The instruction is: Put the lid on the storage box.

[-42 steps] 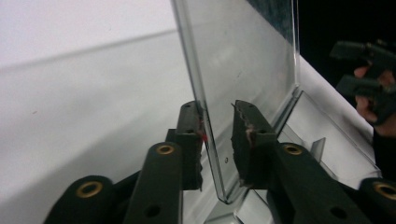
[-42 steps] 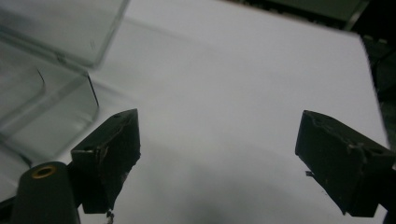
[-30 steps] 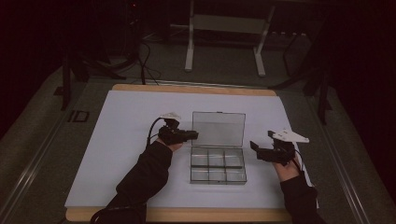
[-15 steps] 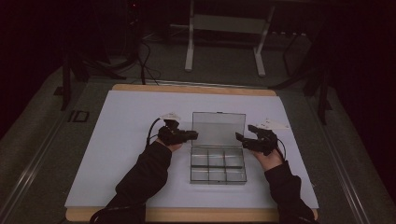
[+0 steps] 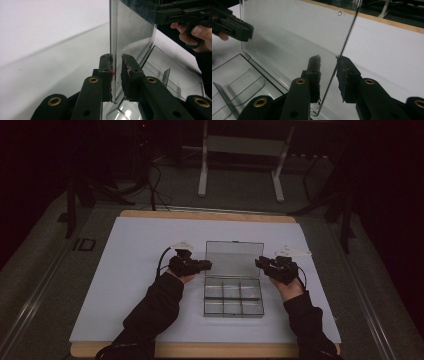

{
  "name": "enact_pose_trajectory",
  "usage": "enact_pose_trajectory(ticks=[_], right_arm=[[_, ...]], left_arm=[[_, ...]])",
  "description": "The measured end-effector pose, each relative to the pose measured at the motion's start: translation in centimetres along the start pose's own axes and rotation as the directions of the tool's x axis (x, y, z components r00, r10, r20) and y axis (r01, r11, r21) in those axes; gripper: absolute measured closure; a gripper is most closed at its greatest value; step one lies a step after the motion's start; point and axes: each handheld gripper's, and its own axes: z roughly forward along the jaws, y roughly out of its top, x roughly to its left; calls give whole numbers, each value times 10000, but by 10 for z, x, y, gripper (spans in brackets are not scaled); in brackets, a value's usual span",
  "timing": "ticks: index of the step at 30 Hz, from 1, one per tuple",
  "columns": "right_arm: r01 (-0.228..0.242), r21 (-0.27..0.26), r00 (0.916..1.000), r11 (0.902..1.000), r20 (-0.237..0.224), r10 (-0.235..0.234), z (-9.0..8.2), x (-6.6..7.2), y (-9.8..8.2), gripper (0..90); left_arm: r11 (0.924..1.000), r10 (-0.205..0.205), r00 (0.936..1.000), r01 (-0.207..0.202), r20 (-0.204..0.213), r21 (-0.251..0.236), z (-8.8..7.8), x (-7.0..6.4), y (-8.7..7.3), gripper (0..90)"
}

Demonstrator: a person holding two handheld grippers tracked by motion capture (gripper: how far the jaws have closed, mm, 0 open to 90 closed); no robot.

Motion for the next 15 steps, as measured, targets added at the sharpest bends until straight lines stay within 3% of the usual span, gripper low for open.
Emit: enact_pose_trajectory(ticks=[10, 15], right_arm=[[179, -310, 9981, 9994, -582, -196, -17, 4, -5, 767], [587, -337, 9960, 9977, -653, -608, -26, 9, -8, 773]], left_arm=[[9988, 479, 9986, -480, -231, -62, -9, -15, -1, 776], [9967, 807, 9960, -808, -384, -14, -16, -21, -4, 767]])
